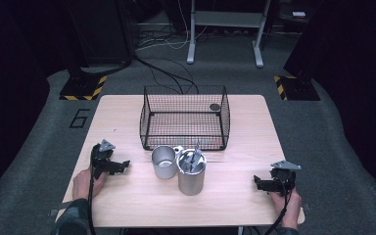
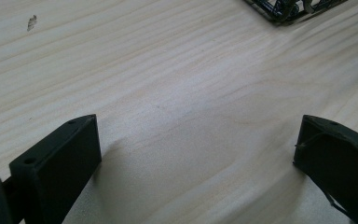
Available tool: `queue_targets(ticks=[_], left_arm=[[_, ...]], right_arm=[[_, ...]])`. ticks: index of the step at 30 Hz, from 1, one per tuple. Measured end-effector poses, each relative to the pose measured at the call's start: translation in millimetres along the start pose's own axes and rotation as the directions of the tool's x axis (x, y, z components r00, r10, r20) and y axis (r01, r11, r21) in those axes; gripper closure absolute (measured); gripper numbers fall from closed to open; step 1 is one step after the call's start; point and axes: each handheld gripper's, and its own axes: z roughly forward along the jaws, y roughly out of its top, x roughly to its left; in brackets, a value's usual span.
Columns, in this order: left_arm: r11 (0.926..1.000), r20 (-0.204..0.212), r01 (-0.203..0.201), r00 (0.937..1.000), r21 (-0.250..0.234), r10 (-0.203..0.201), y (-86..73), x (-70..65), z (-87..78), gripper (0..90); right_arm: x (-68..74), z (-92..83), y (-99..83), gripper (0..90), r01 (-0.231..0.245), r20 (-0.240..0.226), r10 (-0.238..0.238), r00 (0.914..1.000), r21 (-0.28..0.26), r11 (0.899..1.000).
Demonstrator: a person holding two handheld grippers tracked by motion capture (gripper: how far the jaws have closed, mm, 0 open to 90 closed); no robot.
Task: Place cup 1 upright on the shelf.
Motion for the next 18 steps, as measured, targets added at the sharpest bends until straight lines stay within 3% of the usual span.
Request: queue_targets(ticks=[18], left_arm=[[0.9999,-0.006,-0.013,0.9999,-0.003,0.013,0.2,-0.1,-0.1,0.3]], right_arm=[[0.1,0.4,0.4,0.0,0.007,-0.002,-0.007,1.0,0.0,1.0]])
